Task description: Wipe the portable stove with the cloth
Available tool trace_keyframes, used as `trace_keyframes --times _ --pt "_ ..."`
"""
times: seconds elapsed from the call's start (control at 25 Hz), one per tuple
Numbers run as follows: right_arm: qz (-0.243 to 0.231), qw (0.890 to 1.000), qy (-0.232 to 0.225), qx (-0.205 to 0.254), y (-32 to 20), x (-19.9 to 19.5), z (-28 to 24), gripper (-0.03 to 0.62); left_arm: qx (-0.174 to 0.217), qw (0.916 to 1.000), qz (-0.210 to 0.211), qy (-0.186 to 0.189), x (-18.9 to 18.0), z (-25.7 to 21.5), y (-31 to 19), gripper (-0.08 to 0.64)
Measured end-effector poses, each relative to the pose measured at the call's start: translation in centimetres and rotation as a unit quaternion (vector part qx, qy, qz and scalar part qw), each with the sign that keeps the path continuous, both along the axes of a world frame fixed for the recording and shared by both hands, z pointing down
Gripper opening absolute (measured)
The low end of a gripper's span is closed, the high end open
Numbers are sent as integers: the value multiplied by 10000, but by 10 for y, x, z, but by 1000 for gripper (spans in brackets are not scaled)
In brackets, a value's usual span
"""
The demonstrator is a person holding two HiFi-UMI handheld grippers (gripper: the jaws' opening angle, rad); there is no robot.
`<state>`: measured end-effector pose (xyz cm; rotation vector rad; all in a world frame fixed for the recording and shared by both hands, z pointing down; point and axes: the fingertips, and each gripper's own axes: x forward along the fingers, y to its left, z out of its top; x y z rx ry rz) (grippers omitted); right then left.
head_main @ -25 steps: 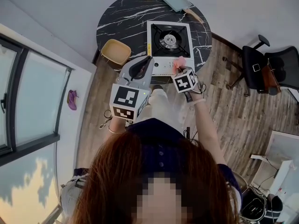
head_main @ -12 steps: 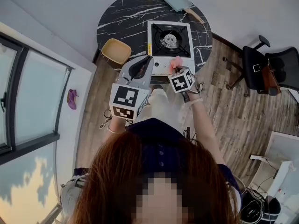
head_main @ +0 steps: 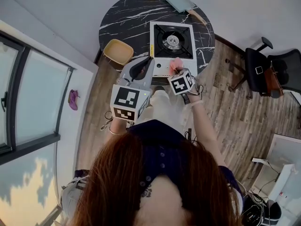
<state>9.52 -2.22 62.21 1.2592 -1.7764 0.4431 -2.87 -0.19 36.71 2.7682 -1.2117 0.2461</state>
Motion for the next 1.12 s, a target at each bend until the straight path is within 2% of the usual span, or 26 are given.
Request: trace_keyframes --times 1.12 --pt "-293 9995 -112 -2 -2 -41 1 23 -28 9998 -193 25 -20 3 0 23"
